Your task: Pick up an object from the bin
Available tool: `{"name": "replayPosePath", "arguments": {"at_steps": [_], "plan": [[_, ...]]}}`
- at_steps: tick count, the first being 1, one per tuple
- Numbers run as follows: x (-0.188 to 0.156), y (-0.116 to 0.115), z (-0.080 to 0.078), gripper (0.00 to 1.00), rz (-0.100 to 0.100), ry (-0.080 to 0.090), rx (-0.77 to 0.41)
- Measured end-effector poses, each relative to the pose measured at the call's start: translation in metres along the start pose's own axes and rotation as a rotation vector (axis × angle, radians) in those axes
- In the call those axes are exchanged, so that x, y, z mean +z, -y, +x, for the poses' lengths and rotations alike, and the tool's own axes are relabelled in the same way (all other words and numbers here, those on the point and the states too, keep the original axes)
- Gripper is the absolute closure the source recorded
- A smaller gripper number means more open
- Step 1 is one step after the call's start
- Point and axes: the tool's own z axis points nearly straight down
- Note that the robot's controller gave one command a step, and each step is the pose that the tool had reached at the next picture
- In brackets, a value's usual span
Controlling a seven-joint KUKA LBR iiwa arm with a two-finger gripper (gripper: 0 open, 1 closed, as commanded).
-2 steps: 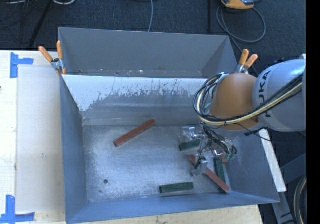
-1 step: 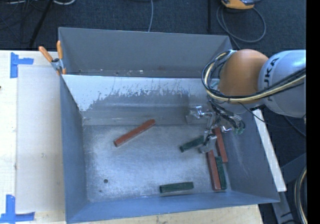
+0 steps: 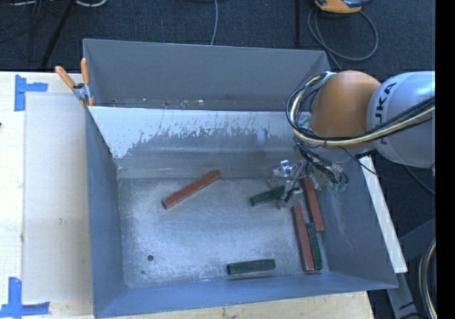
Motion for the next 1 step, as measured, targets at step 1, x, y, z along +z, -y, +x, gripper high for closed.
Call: {"name": "replayPosePath", "arguments": {"at_steps": [1], "plan": [[-0.184, -0.0135, 0.0019, 1.0, 0.004, 0.009, -0.045]]}}
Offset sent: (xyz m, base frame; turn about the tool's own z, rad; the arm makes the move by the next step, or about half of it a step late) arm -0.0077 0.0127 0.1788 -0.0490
